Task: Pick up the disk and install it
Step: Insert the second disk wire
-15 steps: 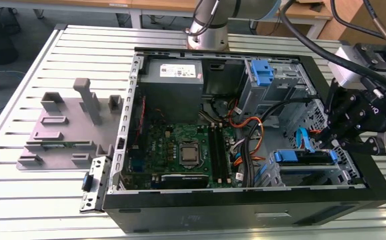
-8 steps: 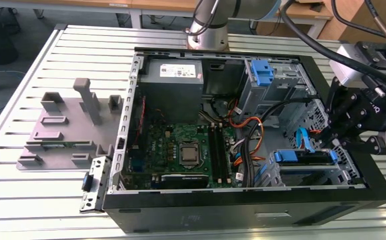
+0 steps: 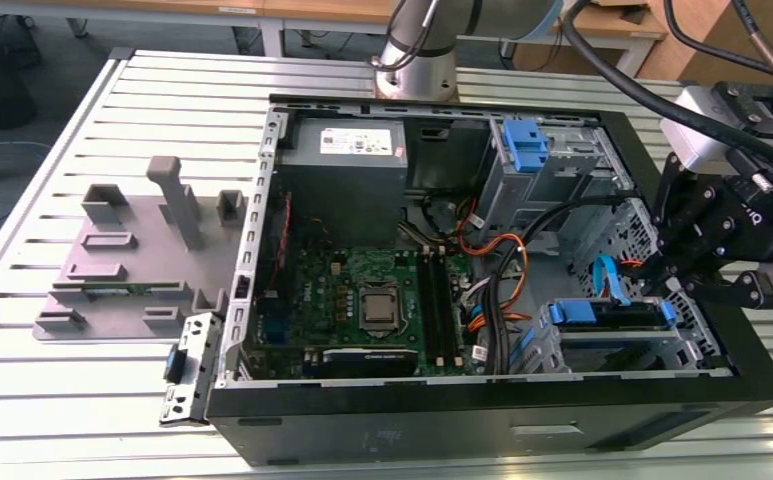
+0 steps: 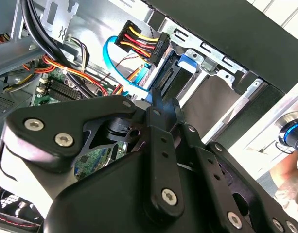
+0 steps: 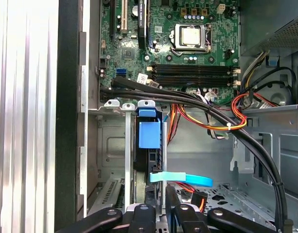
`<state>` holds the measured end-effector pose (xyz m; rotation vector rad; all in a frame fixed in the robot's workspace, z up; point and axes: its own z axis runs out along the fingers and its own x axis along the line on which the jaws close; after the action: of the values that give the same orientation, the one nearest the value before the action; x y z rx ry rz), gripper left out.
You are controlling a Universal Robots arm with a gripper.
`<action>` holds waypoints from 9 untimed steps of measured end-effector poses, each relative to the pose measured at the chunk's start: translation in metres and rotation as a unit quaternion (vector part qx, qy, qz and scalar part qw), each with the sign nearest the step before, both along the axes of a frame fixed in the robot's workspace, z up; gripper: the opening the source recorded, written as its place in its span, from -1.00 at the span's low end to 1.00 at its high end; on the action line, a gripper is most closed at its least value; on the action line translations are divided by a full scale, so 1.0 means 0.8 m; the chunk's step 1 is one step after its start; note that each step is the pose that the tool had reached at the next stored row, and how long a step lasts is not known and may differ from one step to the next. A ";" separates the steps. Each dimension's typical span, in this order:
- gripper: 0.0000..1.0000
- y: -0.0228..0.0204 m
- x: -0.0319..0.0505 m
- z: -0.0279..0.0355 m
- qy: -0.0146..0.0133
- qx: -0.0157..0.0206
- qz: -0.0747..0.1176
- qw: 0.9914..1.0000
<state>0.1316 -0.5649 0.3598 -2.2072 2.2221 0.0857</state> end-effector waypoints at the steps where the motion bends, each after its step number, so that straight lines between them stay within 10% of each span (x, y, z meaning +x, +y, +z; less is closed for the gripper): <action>1: -0.53 0.0000 0.000 0.0001 0.000 0.000 0.000 1.000; 9: -0.53 0.0000 0.000 0.0030 0.000 0.000 0.000 1.000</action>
<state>0.1315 -0.5649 0.3622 -2.2072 2.2221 0.0857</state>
